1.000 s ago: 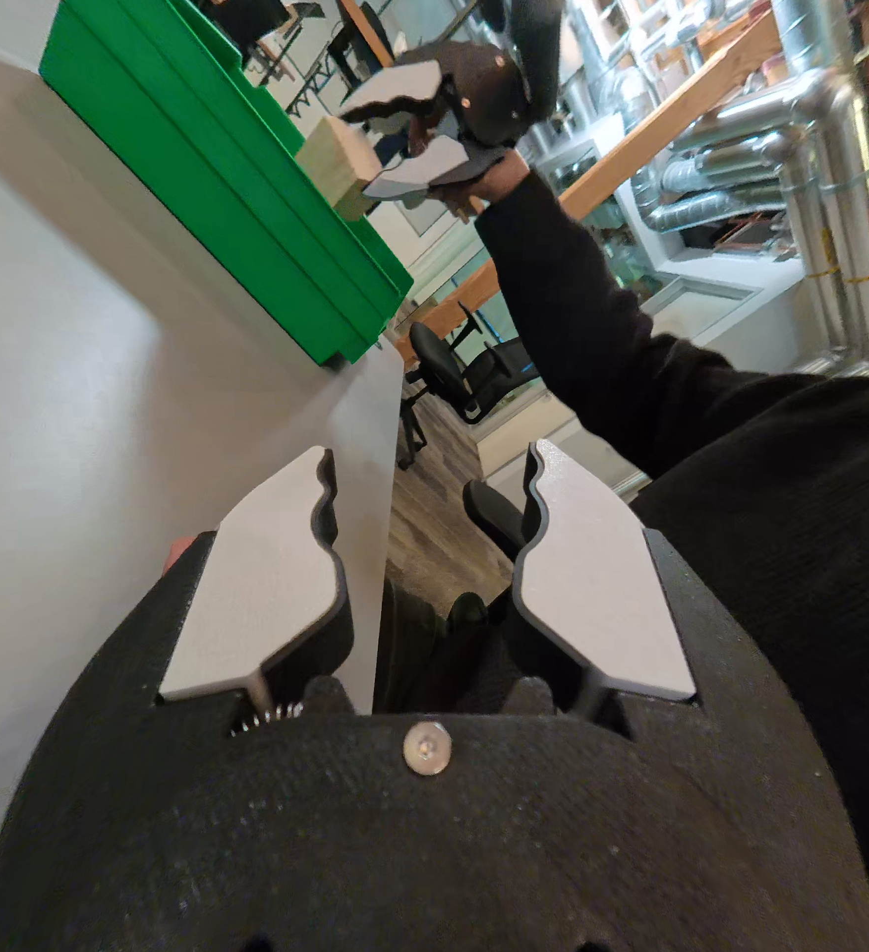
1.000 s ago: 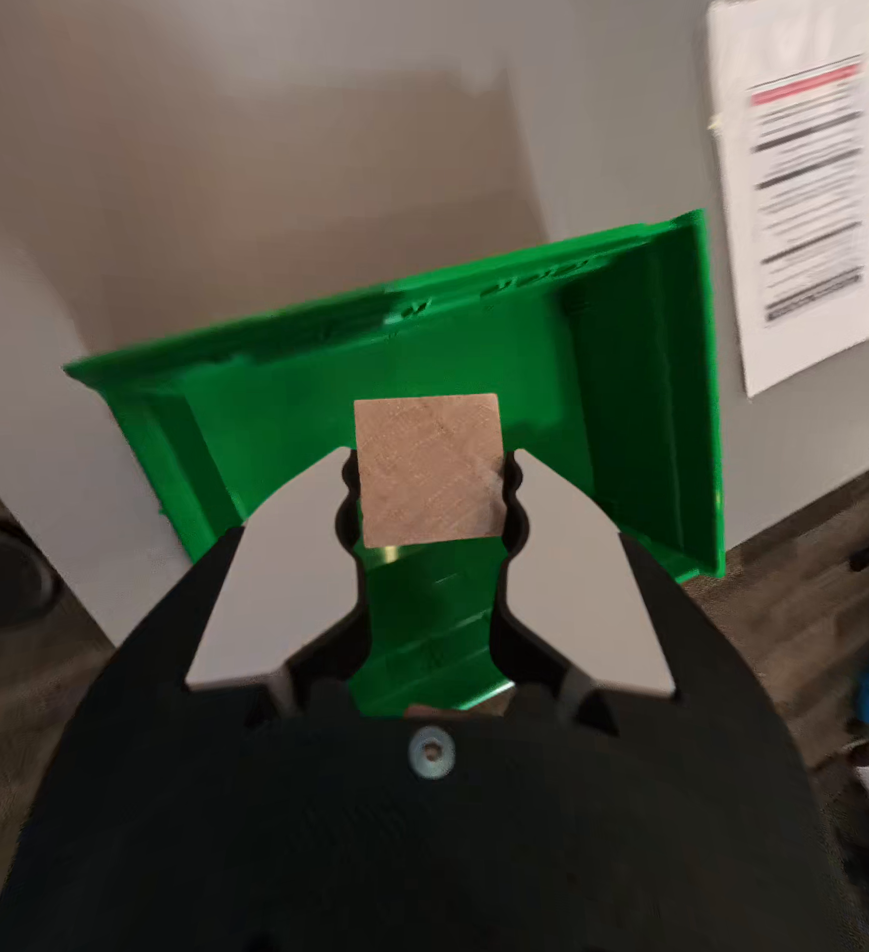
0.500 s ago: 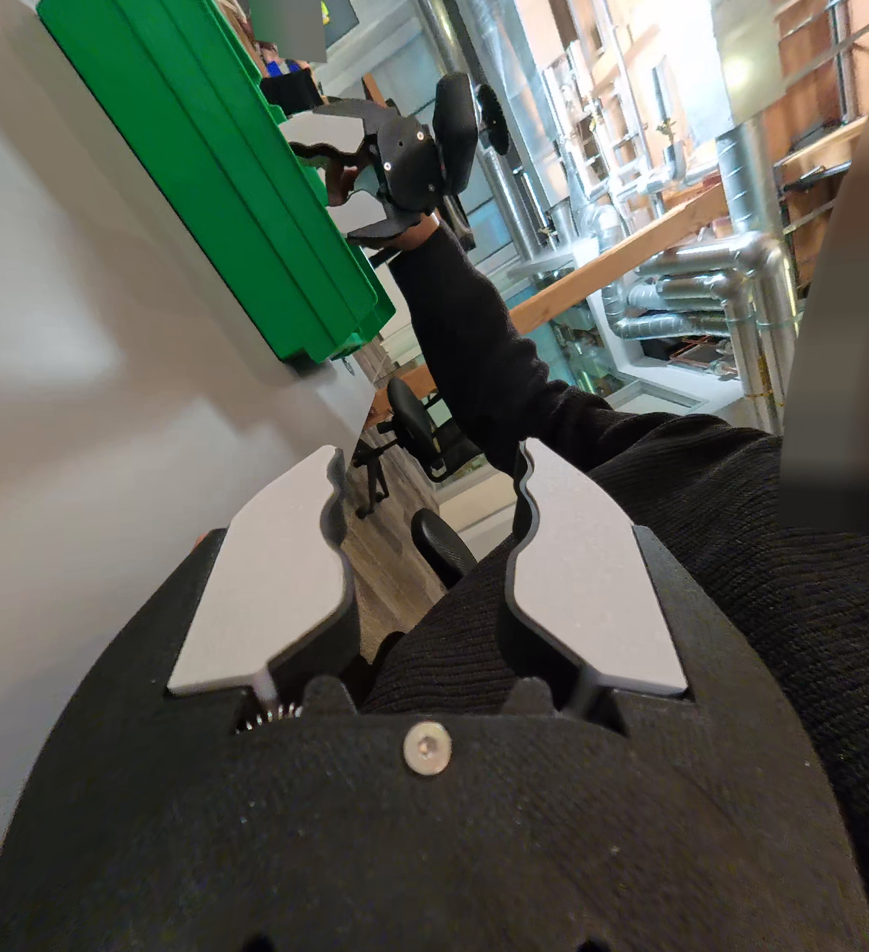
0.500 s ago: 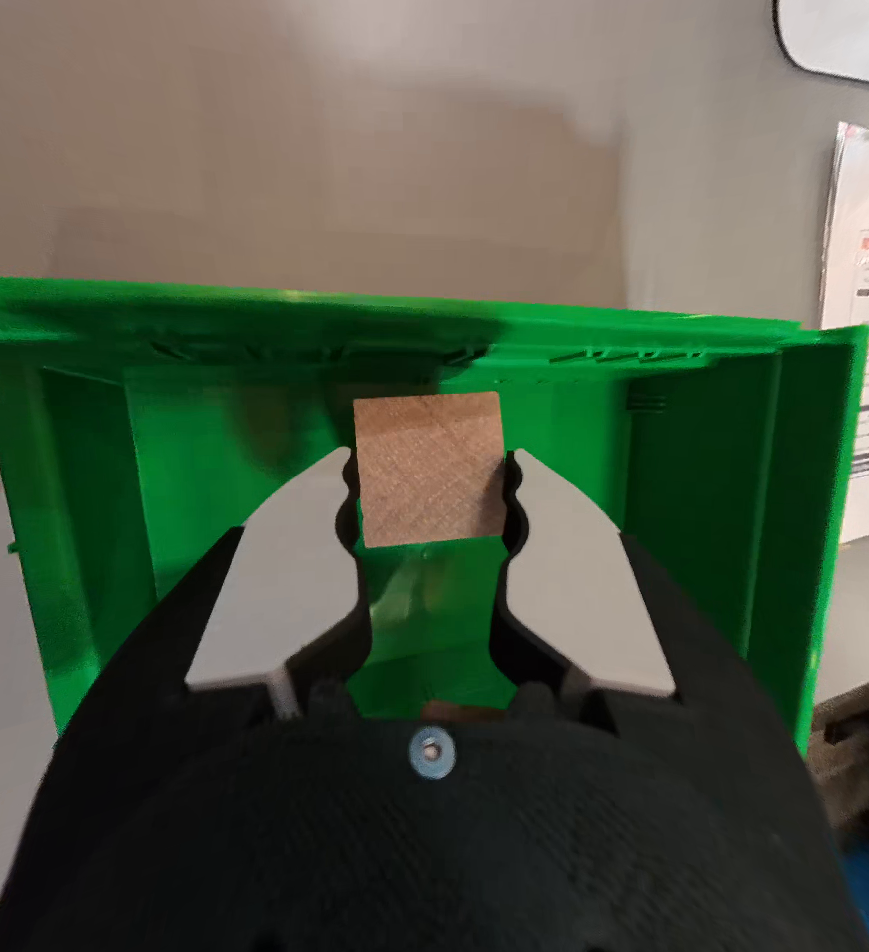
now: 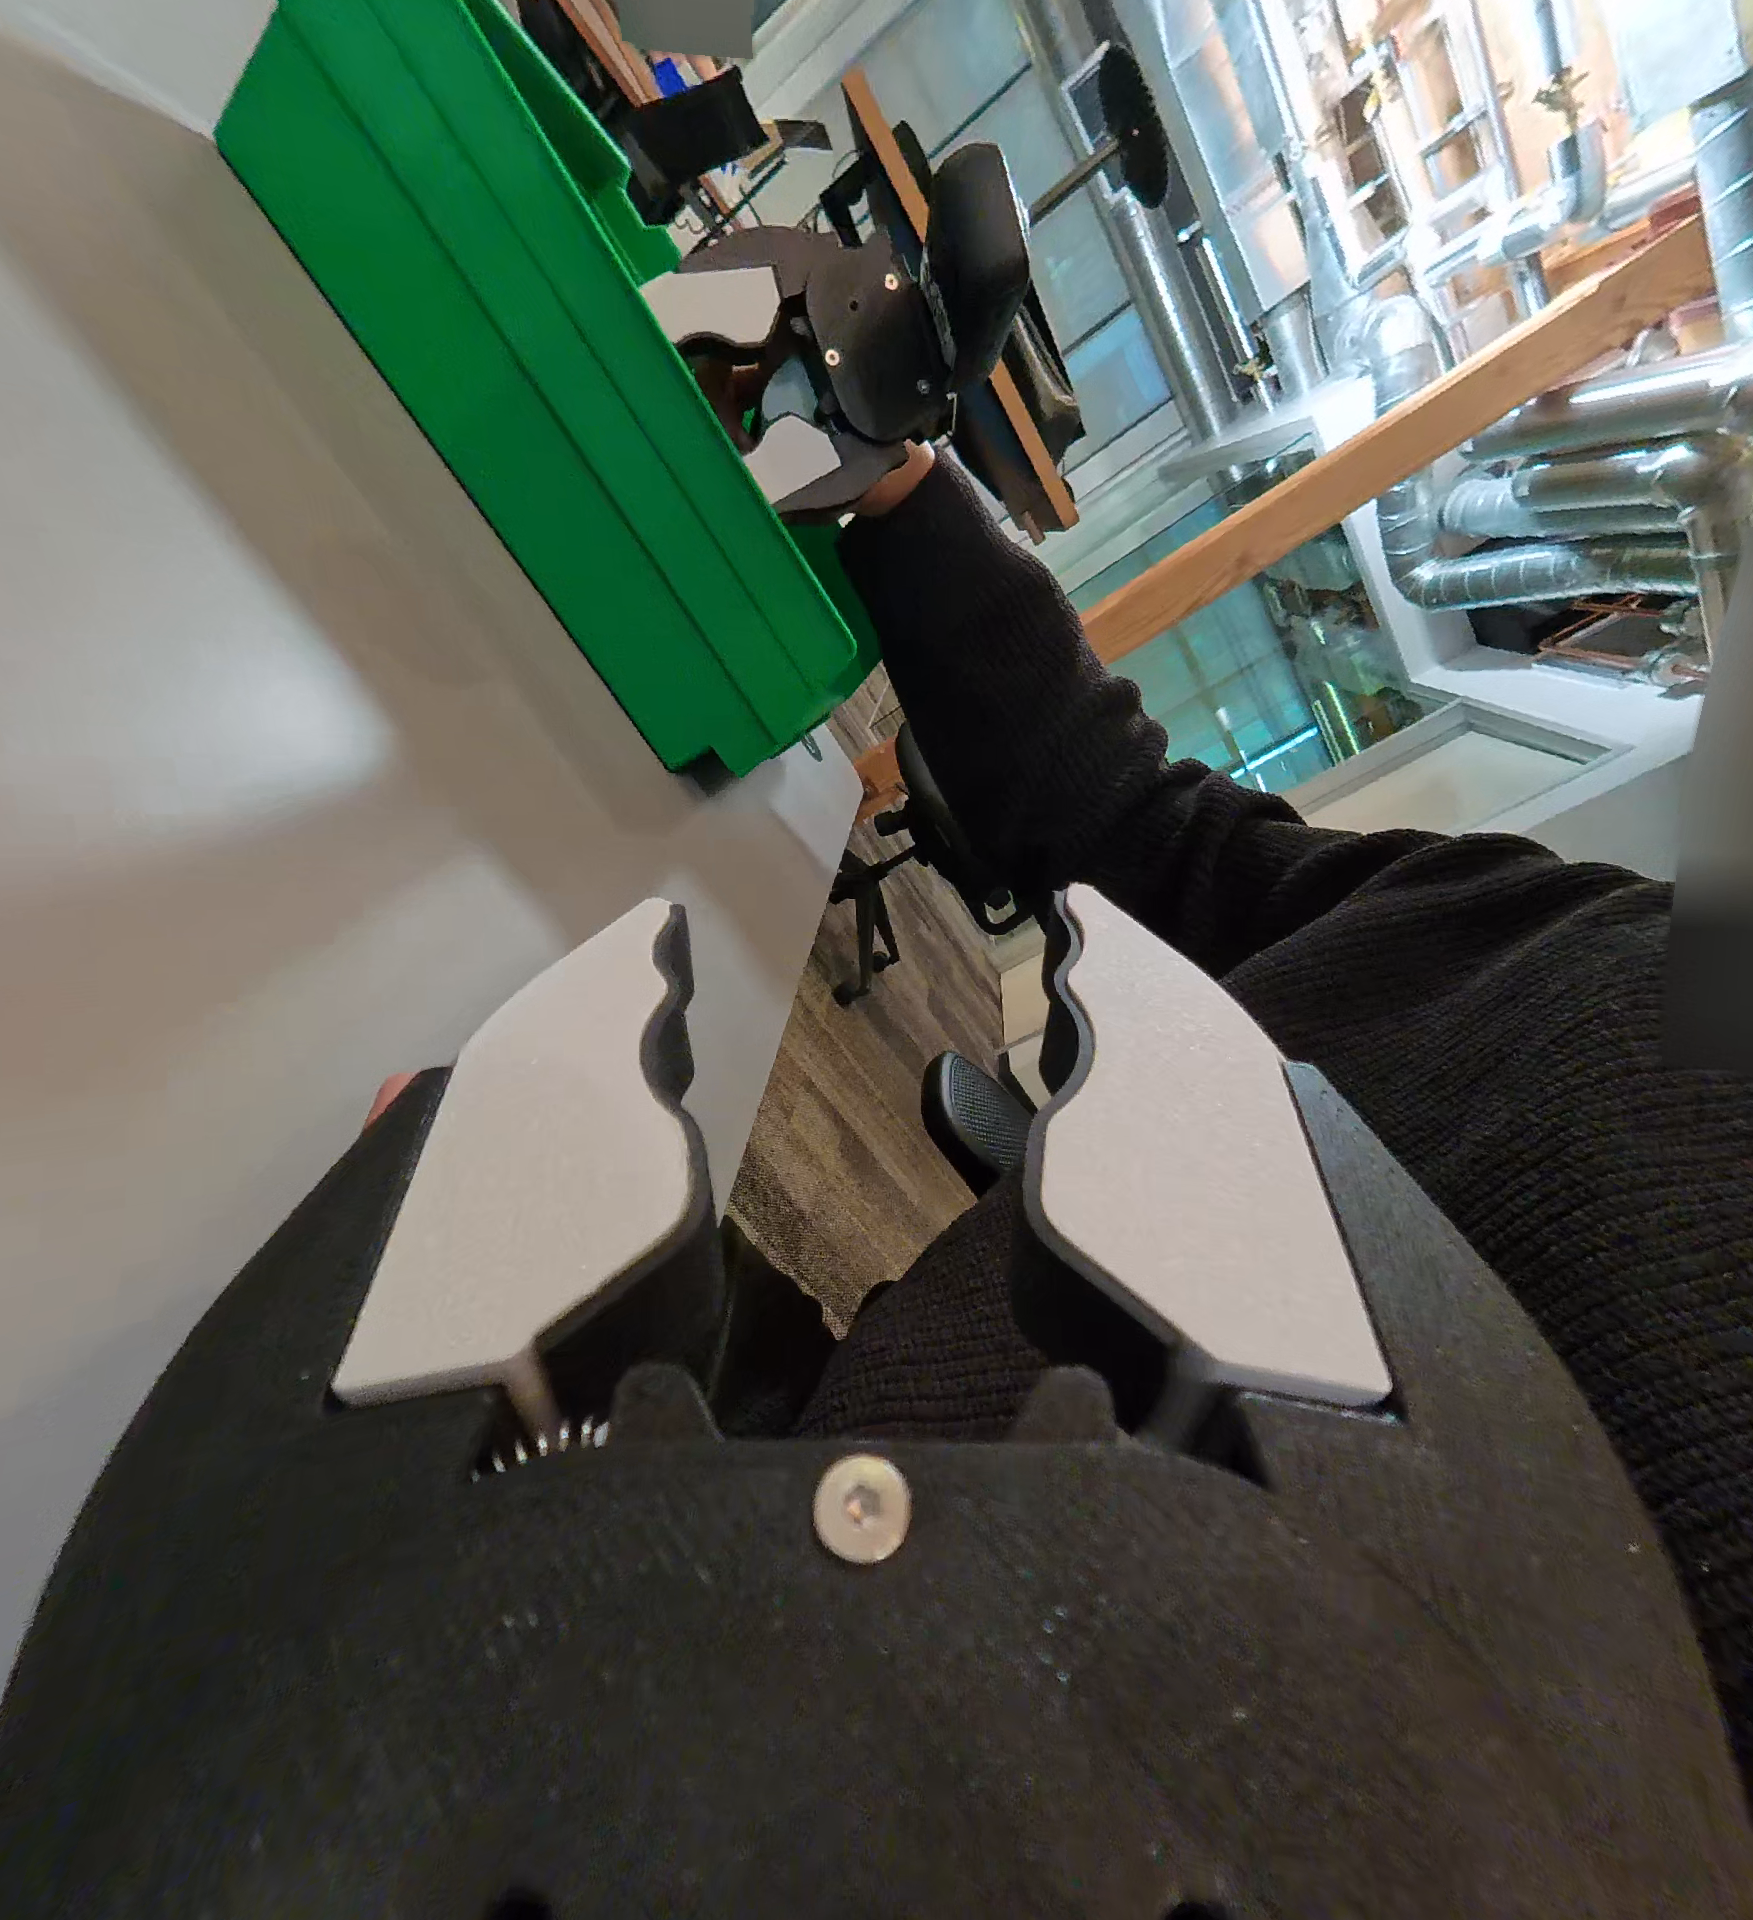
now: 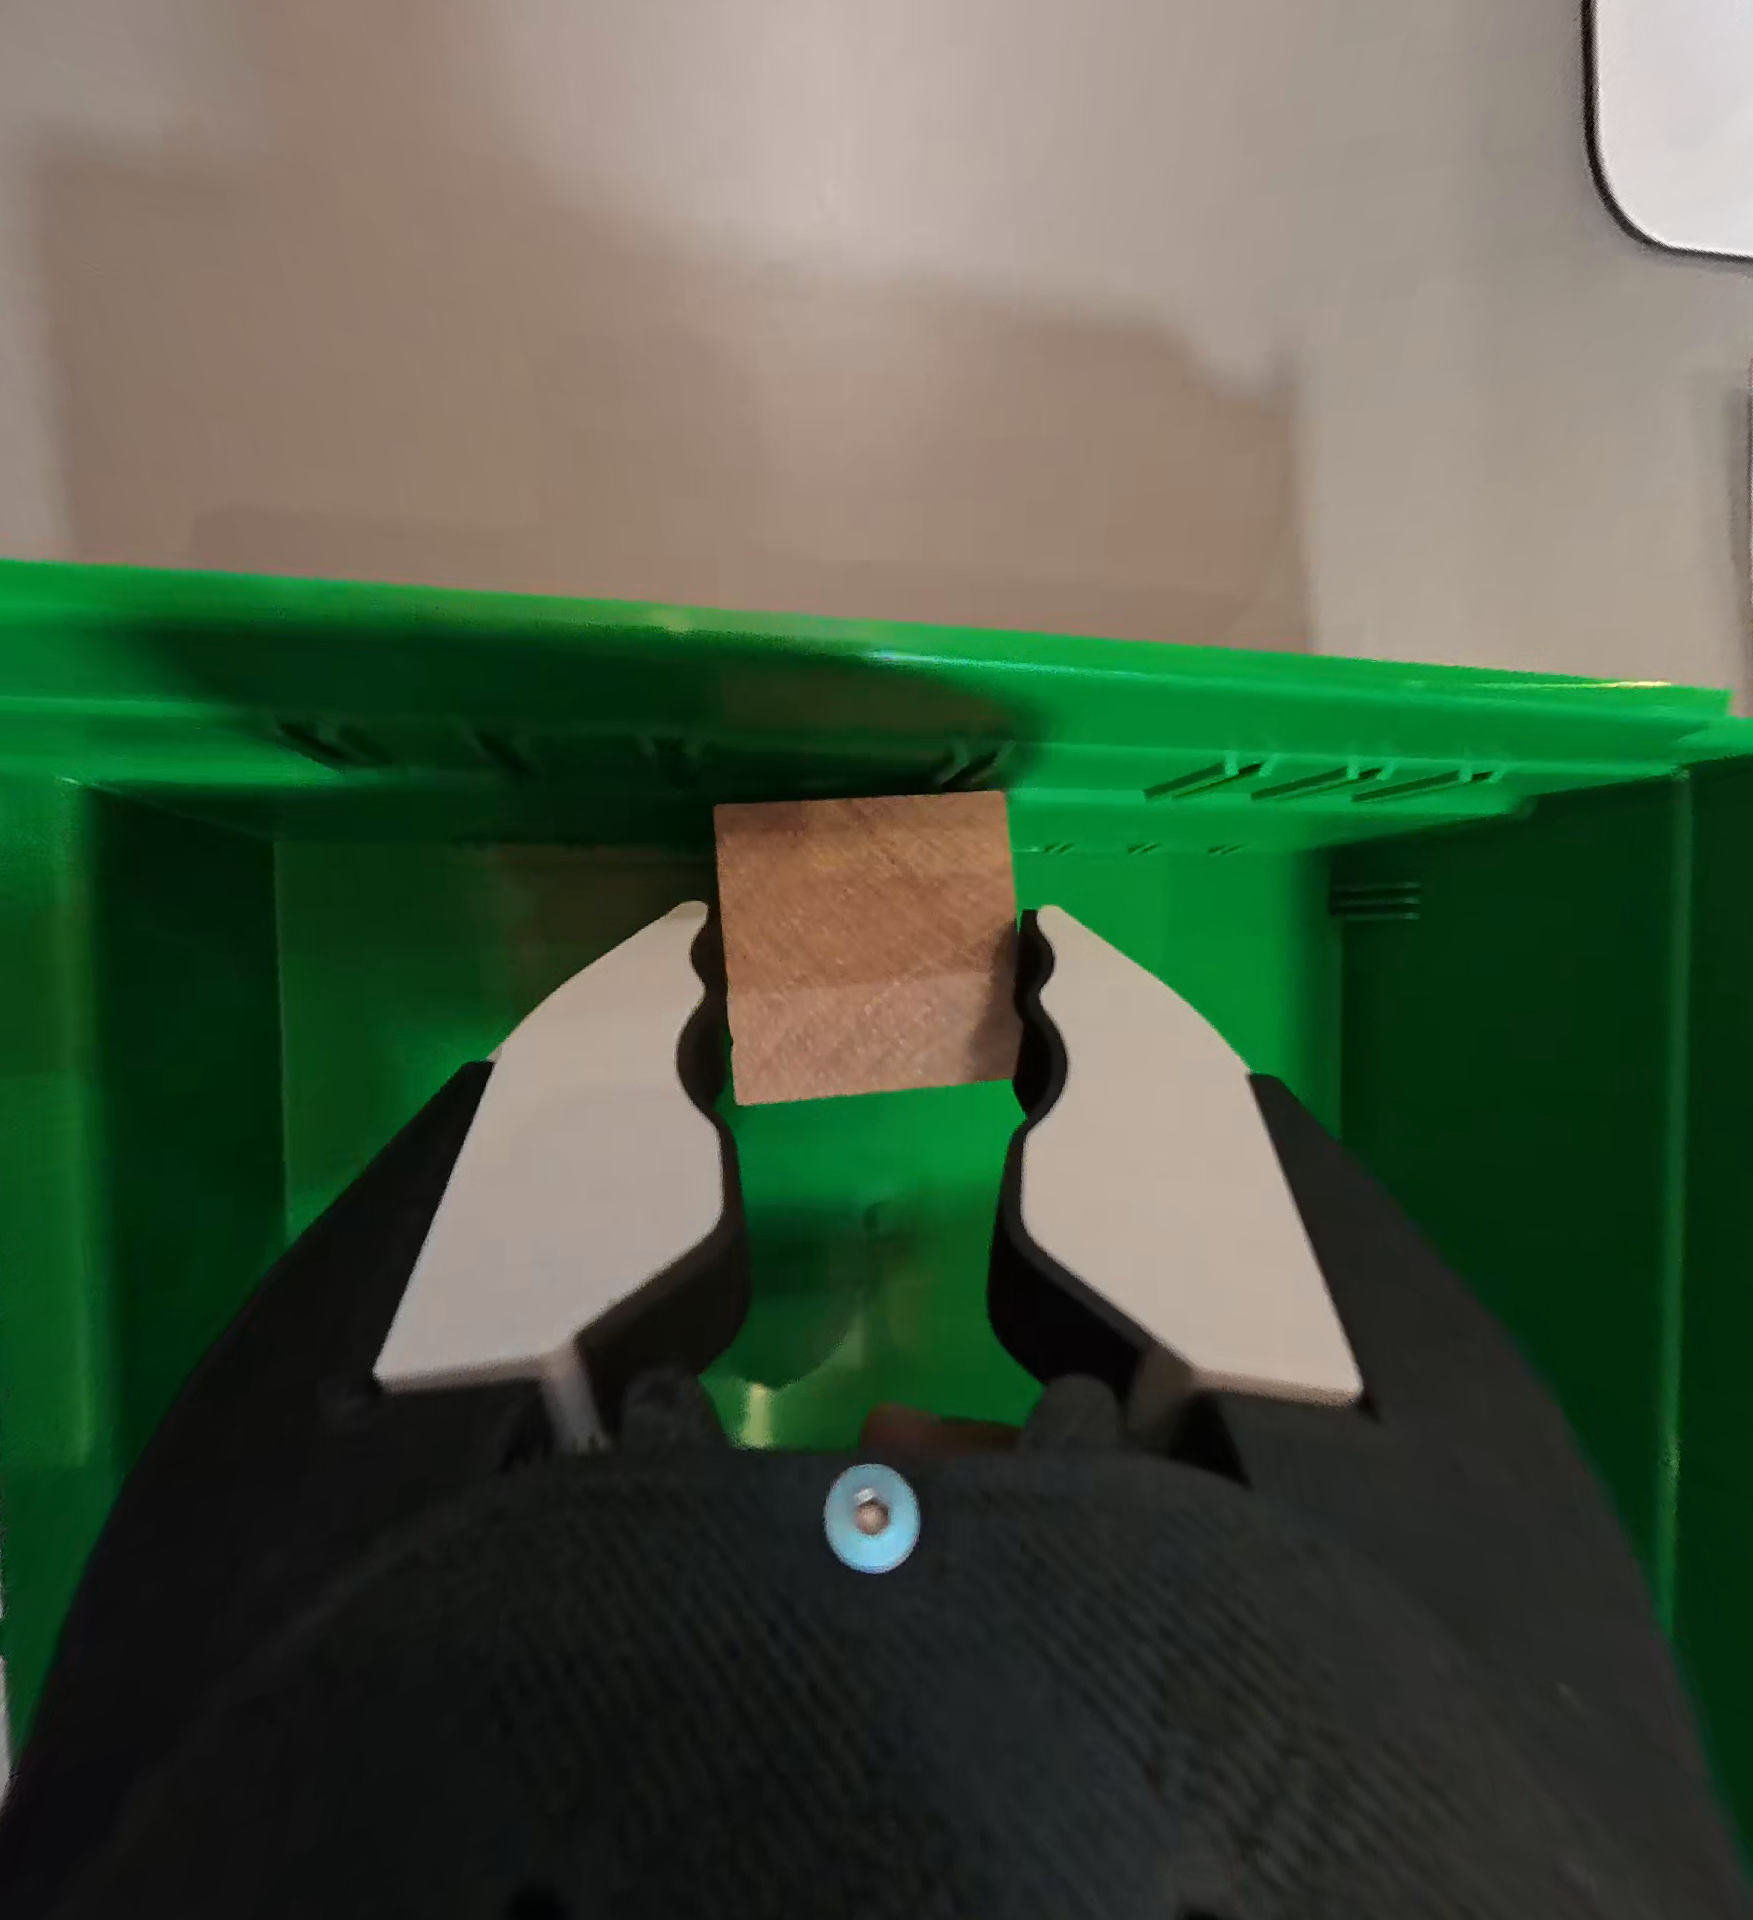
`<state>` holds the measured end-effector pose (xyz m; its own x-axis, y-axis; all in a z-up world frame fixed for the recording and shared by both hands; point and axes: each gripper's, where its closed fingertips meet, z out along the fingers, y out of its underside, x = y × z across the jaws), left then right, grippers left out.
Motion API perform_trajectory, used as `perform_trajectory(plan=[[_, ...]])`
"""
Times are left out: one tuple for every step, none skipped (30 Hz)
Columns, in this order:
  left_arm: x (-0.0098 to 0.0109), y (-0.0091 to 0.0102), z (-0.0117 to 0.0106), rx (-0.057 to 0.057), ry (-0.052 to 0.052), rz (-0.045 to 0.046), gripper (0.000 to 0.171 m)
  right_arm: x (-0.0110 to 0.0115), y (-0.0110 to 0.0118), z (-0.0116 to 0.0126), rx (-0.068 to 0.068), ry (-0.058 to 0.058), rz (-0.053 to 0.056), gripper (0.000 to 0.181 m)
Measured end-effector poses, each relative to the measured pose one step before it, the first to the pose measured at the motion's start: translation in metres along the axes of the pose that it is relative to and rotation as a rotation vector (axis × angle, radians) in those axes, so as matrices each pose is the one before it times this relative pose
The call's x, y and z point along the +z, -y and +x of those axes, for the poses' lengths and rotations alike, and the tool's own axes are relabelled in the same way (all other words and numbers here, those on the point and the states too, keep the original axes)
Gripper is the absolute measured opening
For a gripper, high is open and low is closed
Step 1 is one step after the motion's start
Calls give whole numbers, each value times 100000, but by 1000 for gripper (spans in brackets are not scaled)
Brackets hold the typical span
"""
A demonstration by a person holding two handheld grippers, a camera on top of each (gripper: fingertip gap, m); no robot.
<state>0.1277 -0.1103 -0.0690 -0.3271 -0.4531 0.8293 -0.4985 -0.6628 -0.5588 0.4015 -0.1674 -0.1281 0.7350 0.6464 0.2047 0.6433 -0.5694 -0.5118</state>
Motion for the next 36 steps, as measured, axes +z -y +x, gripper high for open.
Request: perform_trajectory(plan=[[-11, -17, -130, -512, 252, 132, 66, 89, -58, 0, 11, 166, 58, 55], [20, -23, -91, -589, 70, 198, 66, 89, -60, 47, -74, -156, -49, 55], [41, -57, -78, -637, -51, 131, 66, 89, -33, 30, -94, -110, 114, 55], [71, -72, -53, -519, -157, -36, 66, 79, -42, 33, 251, -13, 342, 55], [86, -82, -45, -302, -127, -210, 66, 59, -58, 16, 358, 142, 419, 55], [98, -87, -45, -44, -31, -314, 66, 25, -12, 7, 445, 203, 705, 55], [99, -73, -25, 88, -25, -415, 66, 10, -25, 22, 516, 169, 474, 55], [90, -76, -12, 128, -17, -526, 66, 9, -21, 7, 408, 88, 31, 55], [81, -61, -3, 53, -71, -601, 66, 6, 1, 7, 89, -14, -172, 55], [62, -43, 23, -17, -215, -572, 66, 14, 38, -1, -57, -56, -347, 55], [39, -25, 26, 85, -163, -364, 66, 8, 5, 0, -93, 3, -516, 55], [12, 9, 22, 202, -38, -131, 66, 14, -15, 10, 36, 121, -481, 55], [-15, 6, 21, 206, 11, -84, 66, 8, -28, 16, 149, 134, -398, 55], [-22, -8, -6, 167, 14, -114, 66, 16, -77, 15, 372, 95, -466, 55], [-41, -22, -13, 115, 106, -54, 66, 19, -140, 27, 924, 202, -859, 55], [-56, -33, -79, 15, 302, 8, 66, -3, -143, 63, 1491, 192, -1008, 55], [-49, -56, -148, -210, 482, -51, 65, -11, -81, 72, 1473, -118, -914, 55], [-45, -79, -157, -409, 334, -17, 65, 20, -16, 37, 691, -64, -715, 55], [-53, -46, -106, -616, -31, 256, 65, 20, -6, -7, -76, 5, -874, 55], [-44, -16, -90, -815, -146, 464, 65, 8, 1, 3, -387, -7, -956, 55], [-49, 8, -73, -798, -194, 499, 64, 33, -37, 28, -423, -118, -1110, 55], [-52, 7, -63, -601, -192, 497, 64, 96, -144, 74, -549, -460, -1756, 55], [-48, 24, -67, -479, -62, 461, 63, 109, -149, 105, -866, -695, -1603, 56], [-44, 28, -73, -549, 69, 399, 62, 23, 35, 2, -1339, -238, -214, 56], [-44, 31, -32, -615, -101, 297, 61, 21, -42, 14, -1189, -176, -672, 56], [-58, 14, 15, -510, -264, 137, 60, -1, -5, 8, -436, 52, -650, 56], [-58, -8, 13, -300, -106, -36, 60, 1, -20, 0, -329, 92, -789, 56], [-68, -11, 4, -35, 24, -172, 60, -10, -26, -5, -484, -41, -793, 56], [-84, -36, 20, 187, 36, -214, 60, 0, -5, 11, -334, -206, -778, 56], [-87, -28, 2, 314, 118, -289, 60, 8, -9, 57, -266, -614, -788, 57], [-87, -28, -19, 372, 248, -285, 60, -6, -32, 49, -575, -764, -897, 60], [-103, -6, -29, 379, 351, -220, 59, -10, -33, 113, -725, -1506, -896, 65], [-125, 23, -13, 449, 254, -21, 59, -13, 5, 113, -802, -1764, -554, 71], [-140, 96, 17, 527, 105, 470, 59, -40, 37, -1, -870, -715, -472, 72], [-164, 123, 32, 363, 38, 761, 59, -67, 17, -79, -191, 5, -595, 72], [-177, 111, 38, 112, -83, 761, 59, -137, -10, -72, 400, 196, -768, 74]])
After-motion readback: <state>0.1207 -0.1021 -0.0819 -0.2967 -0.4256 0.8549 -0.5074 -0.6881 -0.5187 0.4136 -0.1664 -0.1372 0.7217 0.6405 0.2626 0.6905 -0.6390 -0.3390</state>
